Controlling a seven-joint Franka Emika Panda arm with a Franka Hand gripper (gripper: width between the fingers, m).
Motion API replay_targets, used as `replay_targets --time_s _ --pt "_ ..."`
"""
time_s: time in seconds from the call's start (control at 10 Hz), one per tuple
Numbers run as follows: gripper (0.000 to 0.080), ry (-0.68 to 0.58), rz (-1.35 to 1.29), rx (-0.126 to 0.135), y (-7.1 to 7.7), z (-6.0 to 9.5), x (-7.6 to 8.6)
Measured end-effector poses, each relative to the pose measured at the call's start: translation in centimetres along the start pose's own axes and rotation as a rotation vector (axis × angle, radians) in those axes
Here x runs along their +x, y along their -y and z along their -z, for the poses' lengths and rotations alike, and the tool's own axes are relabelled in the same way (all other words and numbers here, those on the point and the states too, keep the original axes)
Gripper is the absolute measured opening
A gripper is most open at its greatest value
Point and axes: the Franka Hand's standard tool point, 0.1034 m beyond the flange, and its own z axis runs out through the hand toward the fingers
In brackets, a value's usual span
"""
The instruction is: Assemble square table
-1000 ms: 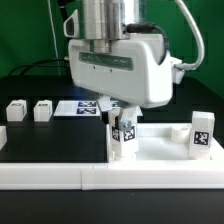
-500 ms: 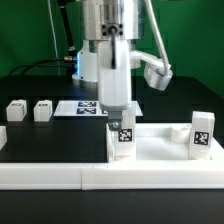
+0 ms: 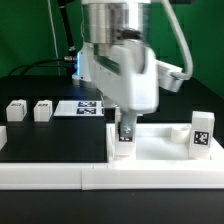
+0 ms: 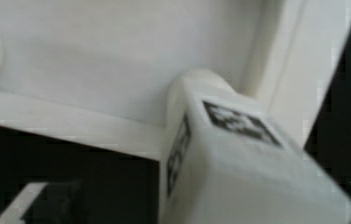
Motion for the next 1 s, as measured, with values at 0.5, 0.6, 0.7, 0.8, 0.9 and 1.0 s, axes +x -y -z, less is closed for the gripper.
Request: replay_targets --time_s 0.5,0.6,0.7,0.8,0.9,1.0 --pt "0.0648 -0.024 0.512 0.004 0.15 0.15 0.34" --pt "0.0648 -0.053 0.636 0.018 0.56 0.21 0.35" --pt "0.0648 -0.076 0.779 0.014 0.73 0.15 0.27" --pt "0.0648 -0.075 0.804 0.013 0.64 0.13 0.4" --pt "0.0523 -0.075 0.791 0.013 0.64 0.12 0.39" --pt "0.0523 -0.074 0.783 0.014 0.64 0.1 0.36"
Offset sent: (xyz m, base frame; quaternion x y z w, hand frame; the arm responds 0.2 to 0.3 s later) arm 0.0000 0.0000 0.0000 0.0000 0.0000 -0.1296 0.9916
